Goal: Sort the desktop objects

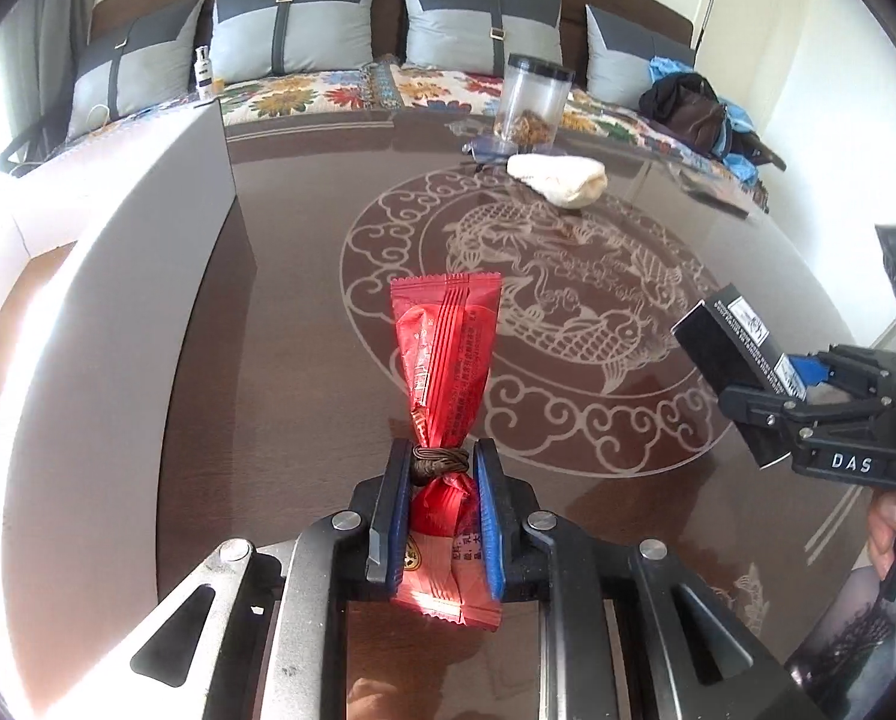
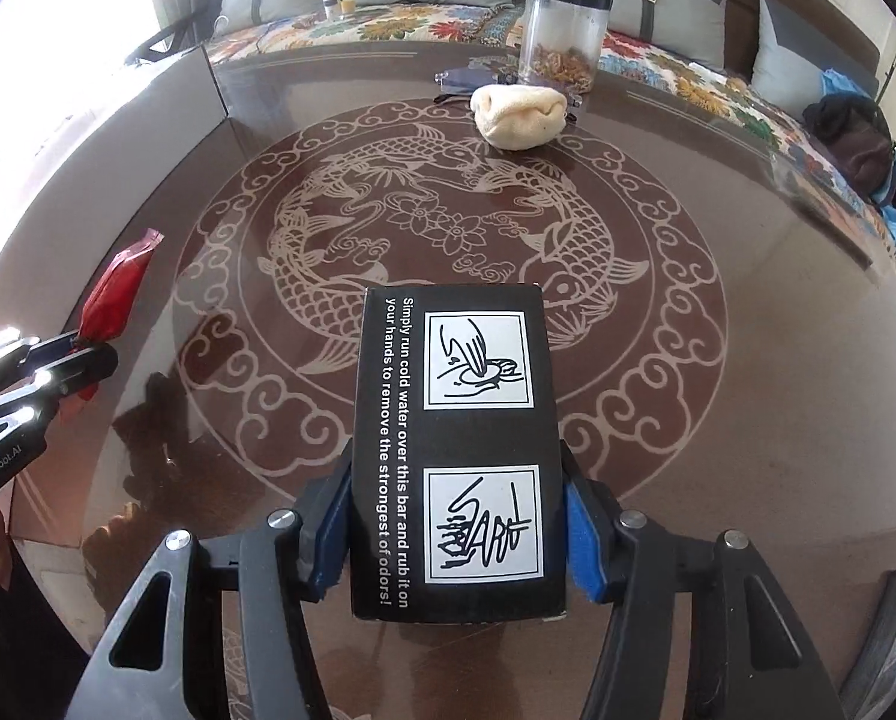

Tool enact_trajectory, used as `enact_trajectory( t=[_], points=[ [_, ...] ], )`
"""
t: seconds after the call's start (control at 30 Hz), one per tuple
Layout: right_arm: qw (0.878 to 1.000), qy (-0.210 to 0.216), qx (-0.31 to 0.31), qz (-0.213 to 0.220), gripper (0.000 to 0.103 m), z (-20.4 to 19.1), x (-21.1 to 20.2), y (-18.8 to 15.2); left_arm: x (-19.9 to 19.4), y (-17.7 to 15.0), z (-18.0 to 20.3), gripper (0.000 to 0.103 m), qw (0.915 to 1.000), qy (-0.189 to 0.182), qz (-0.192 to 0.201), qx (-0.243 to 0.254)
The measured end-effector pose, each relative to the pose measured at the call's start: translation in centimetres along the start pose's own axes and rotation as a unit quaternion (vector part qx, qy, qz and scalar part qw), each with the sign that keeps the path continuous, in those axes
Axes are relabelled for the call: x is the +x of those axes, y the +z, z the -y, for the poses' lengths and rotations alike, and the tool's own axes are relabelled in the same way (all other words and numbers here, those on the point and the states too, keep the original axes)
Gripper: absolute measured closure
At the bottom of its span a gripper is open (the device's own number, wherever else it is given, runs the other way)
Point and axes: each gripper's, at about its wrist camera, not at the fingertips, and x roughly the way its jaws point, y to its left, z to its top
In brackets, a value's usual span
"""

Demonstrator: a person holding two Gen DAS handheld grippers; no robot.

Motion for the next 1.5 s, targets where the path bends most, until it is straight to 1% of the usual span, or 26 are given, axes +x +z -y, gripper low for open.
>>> enact_trajectory(
  t=[0.1, 0.17, 0.23, 0.33, 0.43, 0.5, 0.57, 0.63, 0.7, 0.77, 0.8, 0.83, 0.87, 0.9, 0.93, 0.97, 1.0, 1.07, 1.13, 1.2, 1.3, 1.37, 1.4, 1.47, 1.5],
  points=[
    [1.000, 0.008, -0.008, 0.014, 0.044, -1.2, -2.8, 0.4, -4.2, 0.8, -1.2, 0.084, 0.9986, -0.028, 0.032, -0.033],
    [0.999, 0.018, -0.022, 0.028, 0.044, -2.8, -4.7, 1.4, -7.5, 1.3, -2.7, 0.084, 0.9968, -0.036, 0.056, -0.044],
    [0.998, 0.030, -0.039, 0.048, 0.044, -5.6, -6.5, 2.8, -10.8, 1.7, -4.9, 0.083, 0.9954, -0.024, 0.080, -0.047],
    [0.992, 0.069, -0.061, 0.083, 0.044, -10.9, -9.4, 5.5, -14.5, 1.7, -10.0, 0.083, 0.9938, 0.015, 0.089, -0.065],
    [0.983, 0.120, -0.085, 0.111, 0.044, -17.6, -11.5, 7.7, -16.2, 0.4, -16.4, 0.084, 0.9897, 0.067, 0.074, -0.102],
    [0.975, 0.158, -0.102, 0.116, 0.044, -22.3, -12.2, 8.5, -16.5, -1.2, -20.5, 0.084, 0.9847, 0.086, 0.058, -0.140],
    [0.968, 0.192, -0.120, 0.111, 0.044, -27.1, -12.2, 8.9, -16.0, -2.9, -23.5, 0.084, 0.9805, 0.107, 0.036, -0.161],
    [0.962, 0.210, -0.142, 0.099, 0.044, -31.7, -11.3, 8.7, -14.6, -4.3, -25.6, 0.083, 0.9779, 0.119, 0.001, -0.172],
    [0.959, 0.214, -0.166, 0.078, 0.044, -35.7, -9.7, 8.0, -12.6, -5.7, -27.1, 0.080, 0.9721, 0.134, -0.050, -0.186],
    [0.960, 0.204, -0.186, 0.046, 0.043, -38.9, -7.3, 6.9, -10.9, -7.4, -27.8, 0.061, 0.9649, 0.153, -0.099, -0.189],
    [0.962, 0.186, -0.197, 0.024, 0.039, -40.2, -6.0, 6.2, -10.4, -8.0, -28.0, 0.039, 0.9620, 0.163, -0.112, -0.188],
    [0.965, 0.163, -0.206, 0.006, 0.035, -41.2, -4.8, 5.6, -10.5, -8.6, -28.0, 0.031, 0.9605, 0.174, -0.111, -0.187],
    [0.965, 0.149, -0.214, -0.001, 0.028, -41.8, -4.1, 5.0, -10.9, -9.0, -27.8, 0.031, 0.9628, 0.177, -0.098, -0.179],
    [0.964, 0.147, -0.221, 0.003, 0.026, -42.1, -4.0, 4.5, -11.4, -9.0, -27.6, 0.031, 0.9646, 0.181, -0.086, -0.171],
    [0.963, 0.147, -0.225, 0.015, 0.026, -42.0, -4.4, 4.1, -12.0, -8.8, -27.4, 0.027, 0.9639, 0.191, -0.077, -0.169],
    [0.962, 0.148, -0.228, 0.030, 0.022, -41.6, -5.0, 3.8, -12.6, -8.8, -27.2, 0.026, 0.9627, 0.200, -0.065, -0.170],
    [0.961, 0.150, -0.228, 0.046, 0.013, -41.0, -5.8, 3.6, -13.4, -8.7, -27.1, 0.026, 0.9621, 0.205, -0.048, -0.173],
    [0.960, 0.152, -0.219, 0.088, 0.007, -38.8, -7.7, 3.5, -15.1, -8.3, -26.6, 0.026, 0.9609, 0.210, -0.015, -0.179],
    [0.959, 0.151, -0.199, 0.136, 0.005, -35.7, -10.0, 3.6, -16.5, -8.0, -25.6, 0.026, 0.9598, 0.212, 0.017, -0.183],
    [0.960, 0.140, -0.170, 0.175, 0.000, -31.6, -11.4, 3.3, -17.7, -7.4, -24.1, 0.026, 0.9604, 0.211, 0.046, -0.176],
    [0.962, 0.110, -0.127, 0.216, 0.000, -24.2, -11.8, 1.3, -19.4, -6.4, -20.0, 0.026, 0.9658, 0.198, 0.087, -0.143],
    [0.967, 0.063, -0.105, 0.225, 0.000, -18.9, -10.4, -0.7, -20.1, -5.7, -16.5, 0.025, 0.9722, 0.175, 0.110, -0.110],
    [0.971, 0.033, -0.093, 0.219, 0.000, -16.1, -9.4, -1.9, -20.2, -5.3, -14.6, 0.024, 0.9757, 0.159, 0.118, -0.094],
    [0.980, -0.020, -0.065, 0.187, 0.000, -10.4, -6.8, -3.9, -20.0, -4.5, -10.7, 0.016, 0.9818, 0.122, 0.129, -0.067],
    [0.985, -0.040, -0.045, 0.163, 0.000, -7.8, -5.7, -4.8, -19.6, -4.2, -8.7, 0.008, 0.9840, 0.103, 0.135, -0.055]
  ],
)
